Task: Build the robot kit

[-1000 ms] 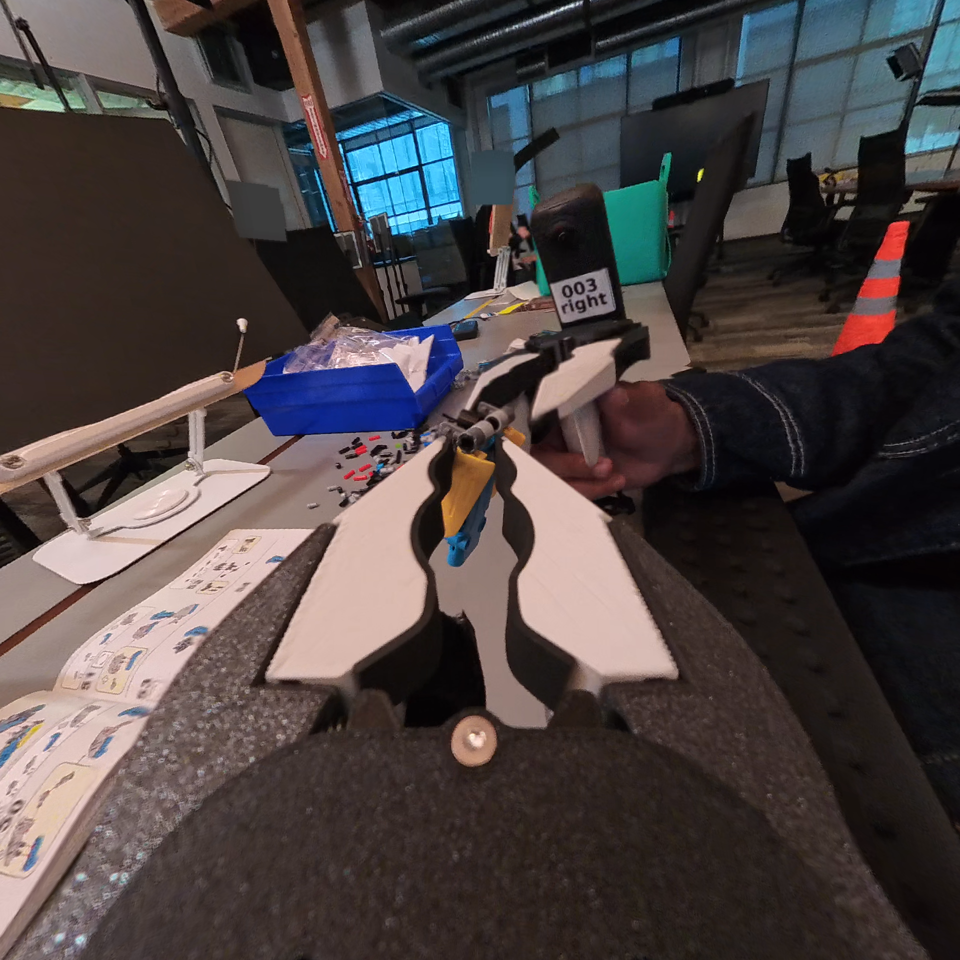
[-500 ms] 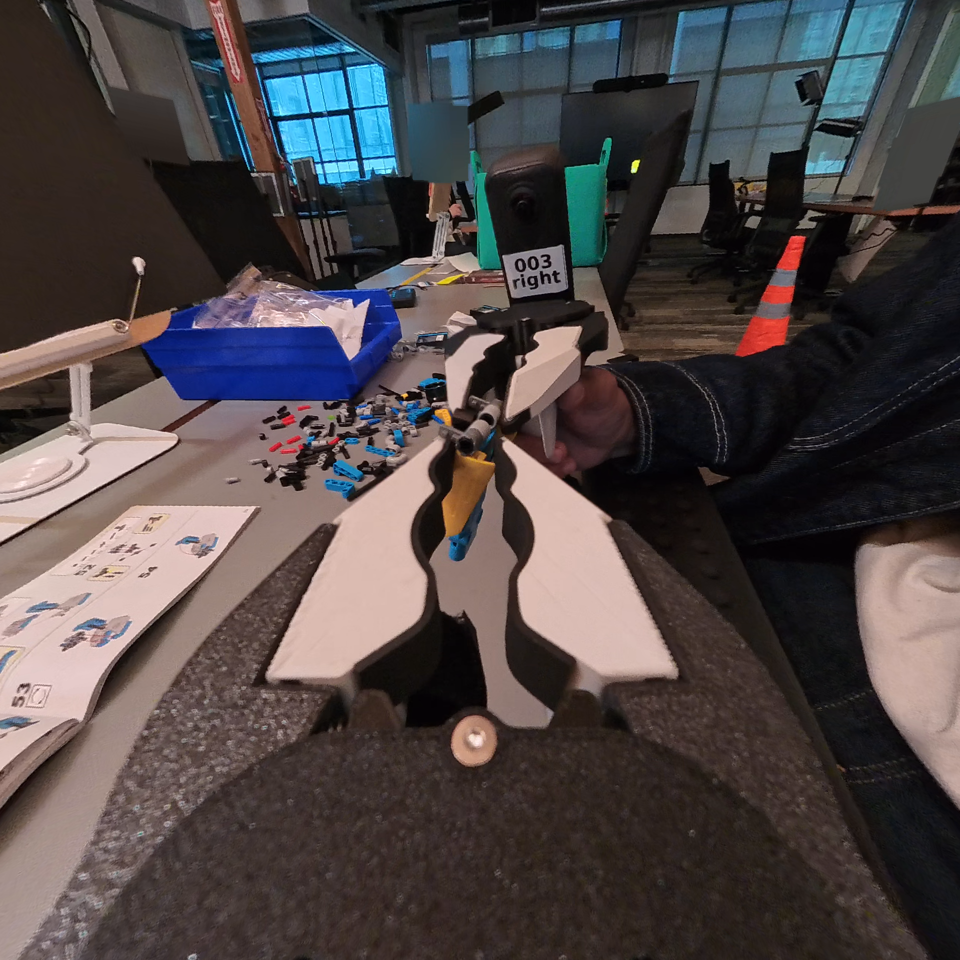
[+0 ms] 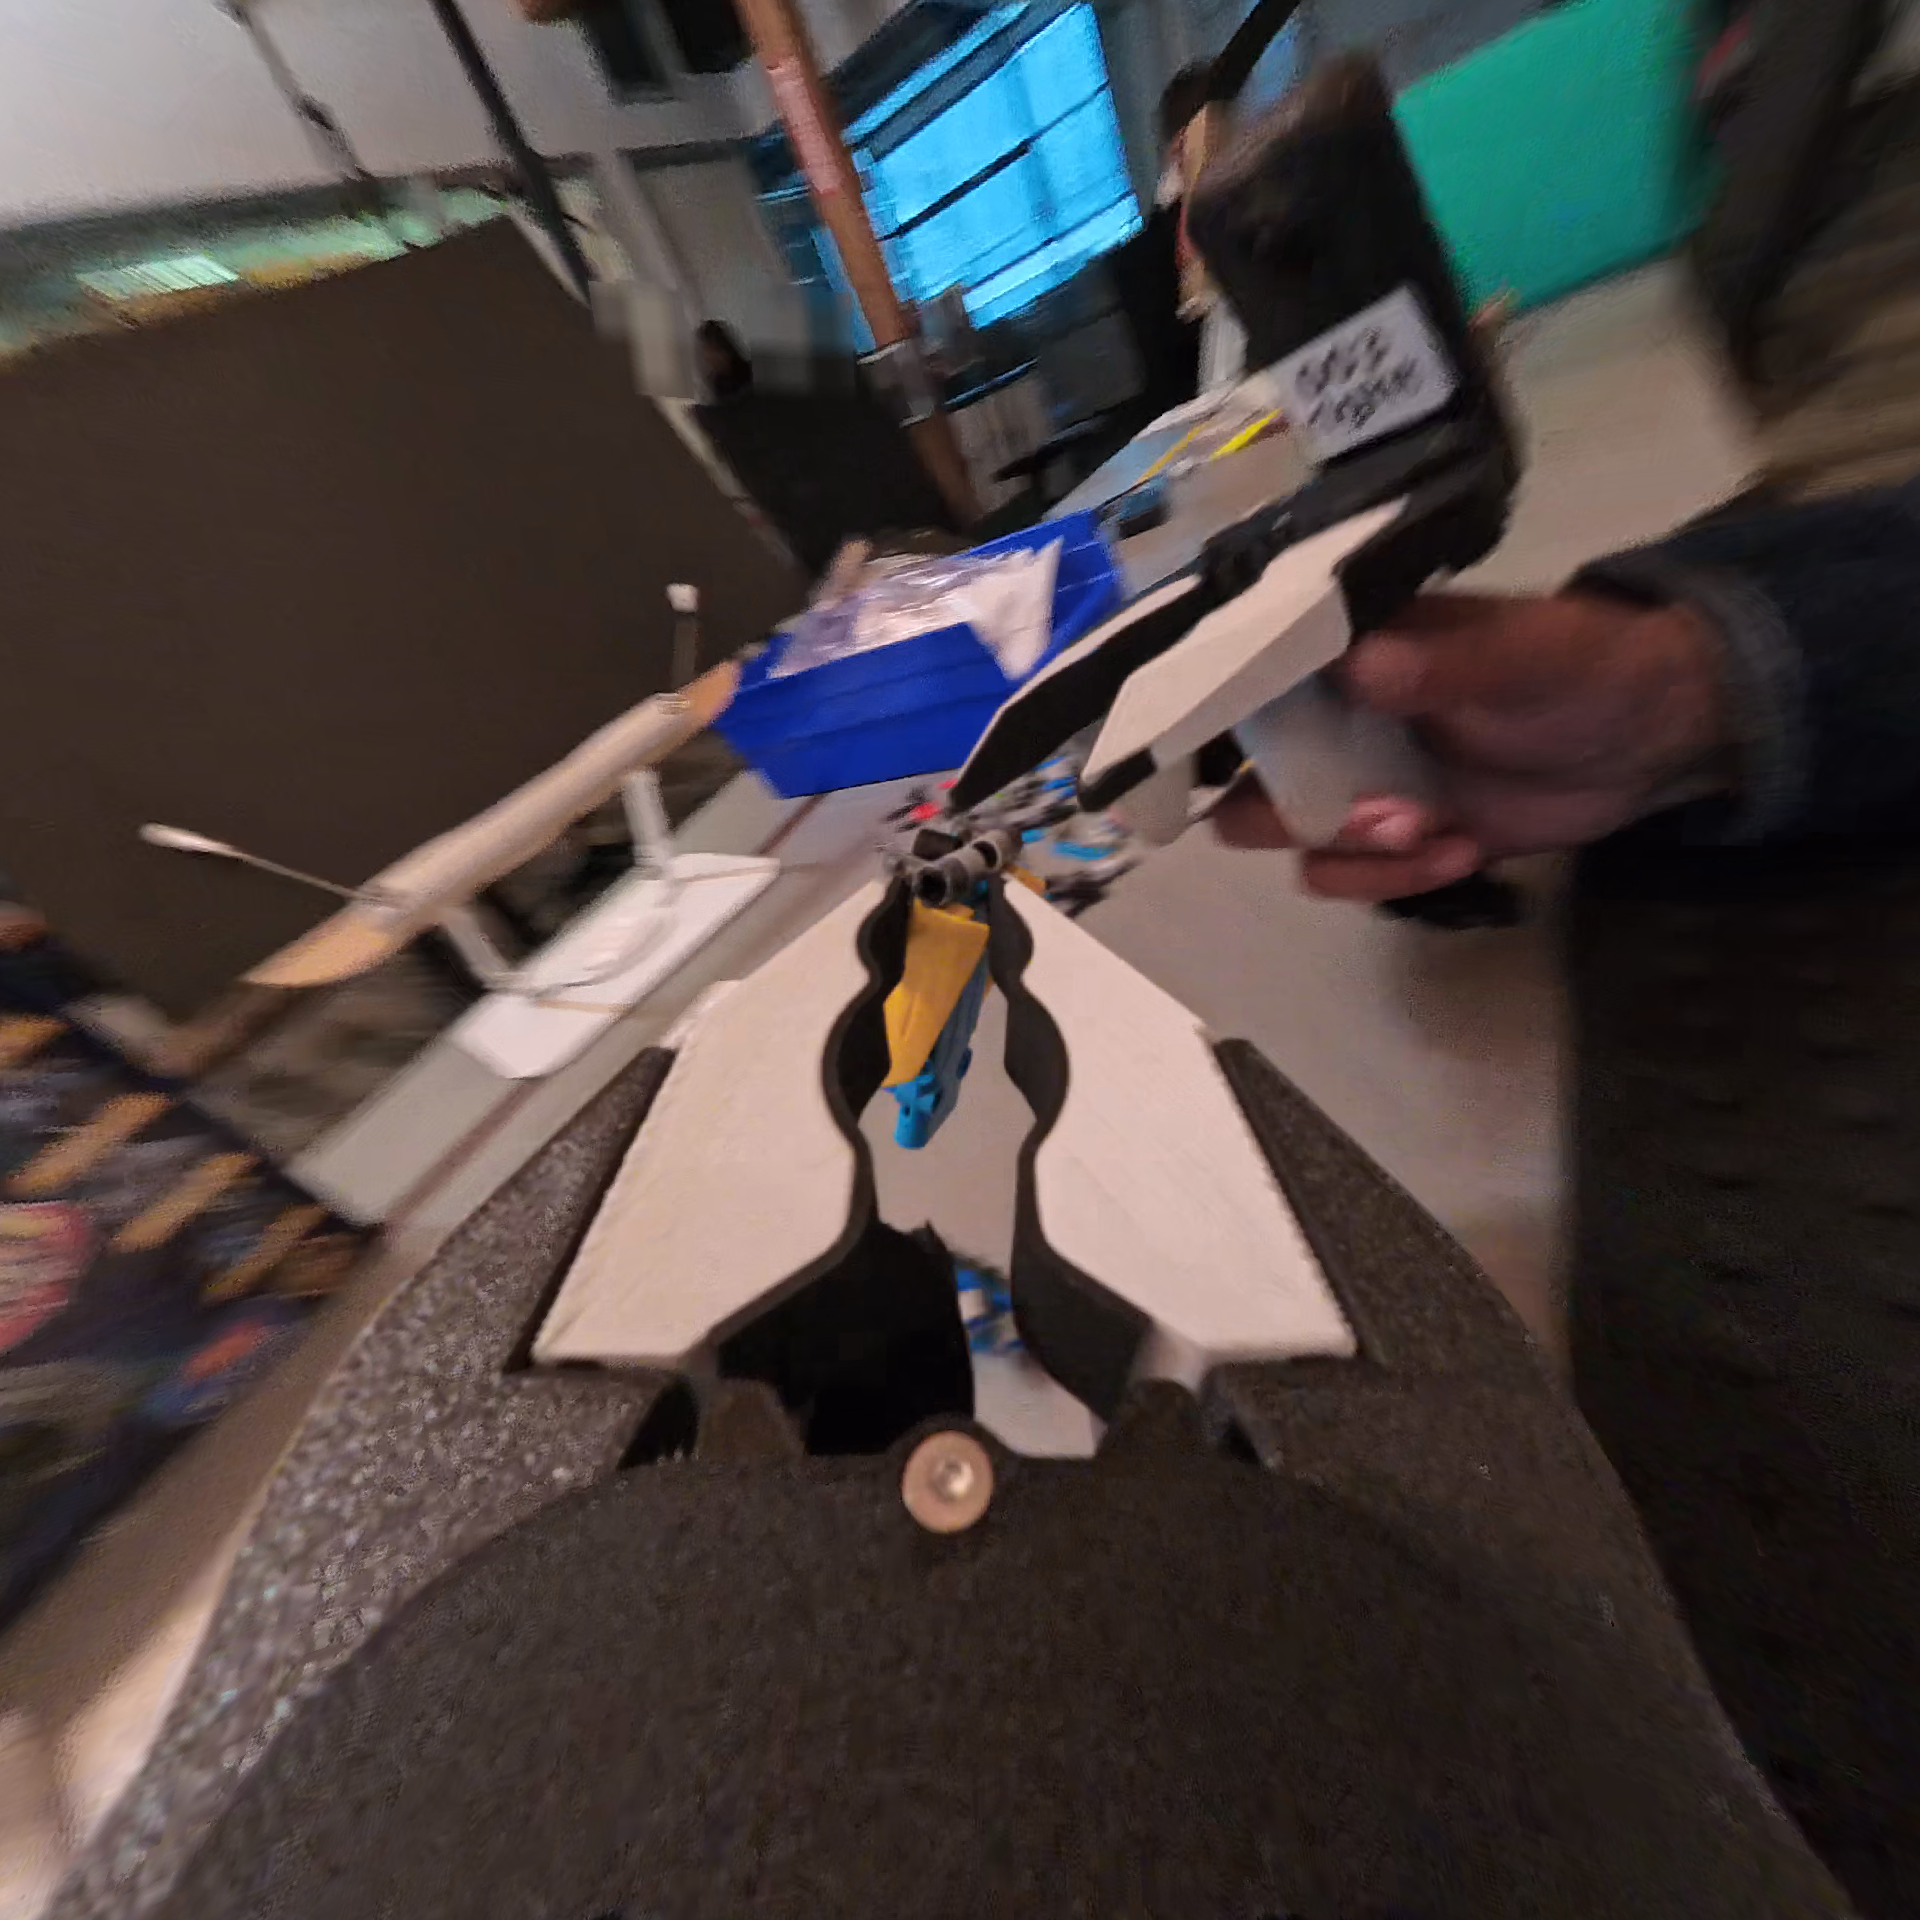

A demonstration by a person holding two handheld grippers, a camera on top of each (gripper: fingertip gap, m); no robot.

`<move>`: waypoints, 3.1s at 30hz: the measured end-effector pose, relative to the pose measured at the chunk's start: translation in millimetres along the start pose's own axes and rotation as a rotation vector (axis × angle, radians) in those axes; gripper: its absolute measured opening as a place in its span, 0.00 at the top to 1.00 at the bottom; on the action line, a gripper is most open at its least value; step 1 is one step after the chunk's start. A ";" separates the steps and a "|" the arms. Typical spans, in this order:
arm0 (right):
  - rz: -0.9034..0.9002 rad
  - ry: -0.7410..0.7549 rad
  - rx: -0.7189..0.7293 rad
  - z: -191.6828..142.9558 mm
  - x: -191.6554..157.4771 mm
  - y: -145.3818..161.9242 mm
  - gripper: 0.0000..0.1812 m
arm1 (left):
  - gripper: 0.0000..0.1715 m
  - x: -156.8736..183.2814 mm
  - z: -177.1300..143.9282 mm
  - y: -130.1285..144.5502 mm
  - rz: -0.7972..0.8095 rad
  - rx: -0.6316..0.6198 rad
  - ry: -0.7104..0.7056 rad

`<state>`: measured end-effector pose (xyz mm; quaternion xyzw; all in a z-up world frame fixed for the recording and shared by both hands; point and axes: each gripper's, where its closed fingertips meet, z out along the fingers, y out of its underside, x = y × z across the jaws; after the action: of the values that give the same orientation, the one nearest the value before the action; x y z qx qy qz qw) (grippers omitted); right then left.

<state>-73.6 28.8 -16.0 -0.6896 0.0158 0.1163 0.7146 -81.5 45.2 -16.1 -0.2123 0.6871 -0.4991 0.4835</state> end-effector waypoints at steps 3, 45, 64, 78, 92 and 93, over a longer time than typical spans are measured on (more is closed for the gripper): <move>0.258 -0.062 0.002 9.9 -2.9 7.0 0.75 | 0.91 -3.9 1.5 0.1 0.240 -0.045 -0.147; -0.270 -0.052 -0.775 25.9 87.1 128.9 0.60 | 0.87 11.1 8.2 138.2 -0.188 -0.621 0.088; -0.260 -0.054 -0.773 18.3 85.4 124.9 0.60 | 0.89 1.6 11.9 143.2 -0.053 -0.552 0.210; -1.347 0.298 -0.276 33.9 31.8 26.2 0.60 | 0.59 14.4 7.3 49.2 -0.716 -0.184 0.430; -0.836 0.231 -0.323 17.7 24.5 43.6 0.56 | 0.77 -10.1 8.7 71.8 -0.225 -0.248 0.163; -0.642 0.179 -0.331 14.9 24.7 43.5 0.55 | 0.77 -15.5 7.7 77.5 -0.083 -0.277 0.099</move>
<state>-59.7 48.0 -62.5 -0.7731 -0.1580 -0.1735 0.5893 -53.0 85.4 -78.5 -0.2805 0.7631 -0.4289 0.3938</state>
